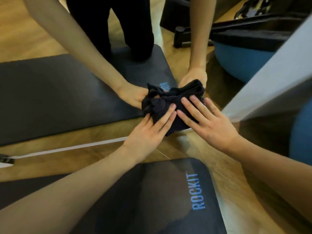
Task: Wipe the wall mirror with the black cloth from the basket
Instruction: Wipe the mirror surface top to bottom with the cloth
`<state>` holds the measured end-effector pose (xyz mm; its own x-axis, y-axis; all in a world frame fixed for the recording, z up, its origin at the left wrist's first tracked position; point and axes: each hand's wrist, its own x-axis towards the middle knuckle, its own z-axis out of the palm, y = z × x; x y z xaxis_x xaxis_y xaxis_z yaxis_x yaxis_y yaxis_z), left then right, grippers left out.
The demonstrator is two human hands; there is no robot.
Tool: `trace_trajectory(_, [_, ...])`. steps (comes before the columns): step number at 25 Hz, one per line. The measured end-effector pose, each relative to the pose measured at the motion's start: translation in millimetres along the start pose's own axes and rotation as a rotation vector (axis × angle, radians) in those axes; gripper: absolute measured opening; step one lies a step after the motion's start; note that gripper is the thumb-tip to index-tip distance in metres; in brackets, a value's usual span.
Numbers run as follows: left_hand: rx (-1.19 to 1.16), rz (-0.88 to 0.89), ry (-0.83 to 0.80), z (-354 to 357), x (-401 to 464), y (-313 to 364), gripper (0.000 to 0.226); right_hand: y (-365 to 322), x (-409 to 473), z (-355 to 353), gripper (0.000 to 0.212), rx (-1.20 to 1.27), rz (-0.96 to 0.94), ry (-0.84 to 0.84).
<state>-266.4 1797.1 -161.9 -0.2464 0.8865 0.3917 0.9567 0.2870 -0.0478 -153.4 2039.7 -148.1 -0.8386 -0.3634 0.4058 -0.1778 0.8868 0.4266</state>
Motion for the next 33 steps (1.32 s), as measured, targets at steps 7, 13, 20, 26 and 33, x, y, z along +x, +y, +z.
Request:
trace_trajectory(7, [-0.010, 0.100, -0.214, 26.5, 76.6, 47.2, 0.078, 71.0, -64.2, 2.1, 0.053, 0.005, 0.041, -0.081])
trace_trajectory(13, [0.136, 0.174, -0.160, 53.7, 82.2, 51.9, 0.072, 52.6, -86.3, 30.2, 0.054, 0.064, 0.152, -0.110])
trace_trajectory(20, [0.312, 0.138, -0.540, 92.3, 61.8, 66.0, 0.086, 4.7, -111.2, 84.3, 0.082, 0.069, 0.208, -0.170])
trace_trajectory(26, [0.363, 0.186, -0.491, 94.1, 31.1, 37.5, 0.085, -30.9, -94.7, 87.4, 0.064, 0.190, 0.290, -0.290])
trace_trajectory(33, [0.323, 0.165, -0.434, 60.5, -63.8, -39.3, 0.089, -114.8, -18.0, 76.9, 0.059, 0.290, 0.183, -0.468])
